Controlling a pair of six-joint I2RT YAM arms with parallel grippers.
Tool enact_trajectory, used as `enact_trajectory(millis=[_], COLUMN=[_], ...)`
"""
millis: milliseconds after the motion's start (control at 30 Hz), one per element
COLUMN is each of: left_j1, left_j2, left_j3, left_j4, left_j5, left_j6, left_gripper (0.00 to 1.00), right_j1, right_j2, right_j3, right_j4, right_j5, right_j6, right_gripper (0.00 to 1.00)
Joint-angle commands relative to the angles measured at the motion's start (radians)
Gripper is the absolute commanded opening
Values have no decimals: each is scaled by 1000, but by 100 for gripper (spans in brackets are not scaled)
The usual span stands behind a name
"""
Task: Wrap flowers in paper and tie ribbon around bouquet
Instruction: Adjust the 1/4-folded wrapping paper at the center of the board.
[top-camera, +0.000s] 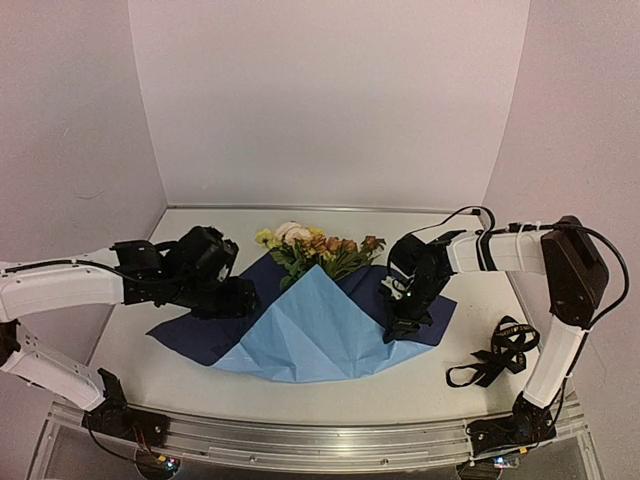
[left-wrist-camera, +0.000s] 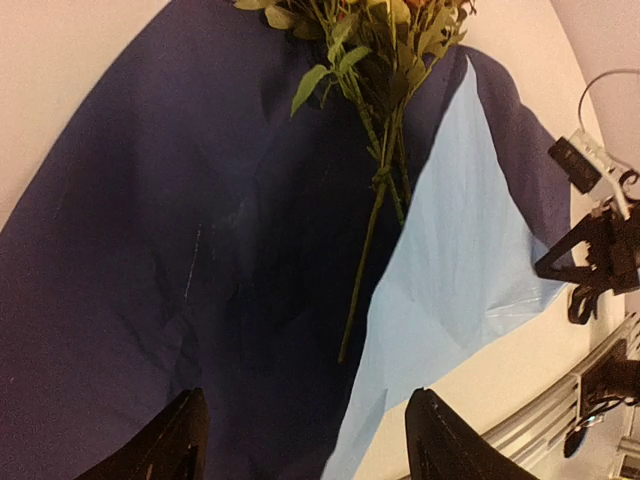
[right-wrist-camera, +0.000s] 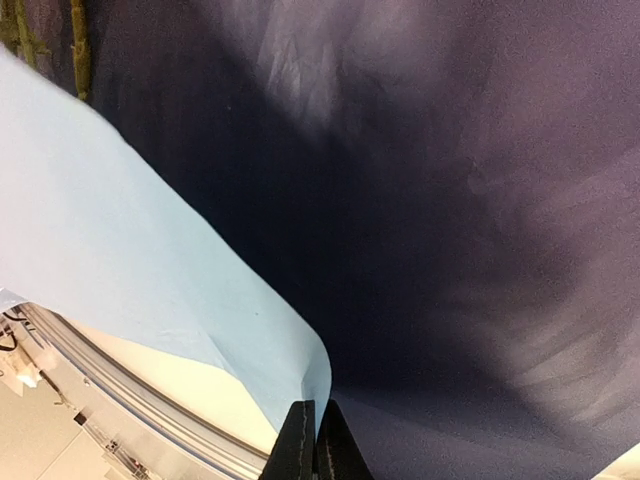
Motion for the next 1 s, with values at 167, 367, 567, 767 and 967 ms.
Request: enact_trajectory(millis=[167,367,567,767,967], left_j1=[-24,-41,-64,-64,-64], left_j2=[-225,-229,-123,-54,60], left_j3=[9,-32,-67,-109,-139], left_j4=[-305,-171,-62,33,22], left_j5=[2,66,159,262,359], left_j6=[-95,137,340,412,364], left_gripper=[74,84,89,96,94], right_j1=[23,24,23,24,23], right_j2=[-35,-22,-18,-13,-1], right_j3=[15,28,32,36,55], right_j4=[-36,-38,-38,-38,-40], right_j5=[43,38,39,43,50], right_j6=[-3,-3,-5,-6,-7], right_gripper=[0,0,0,0,0])
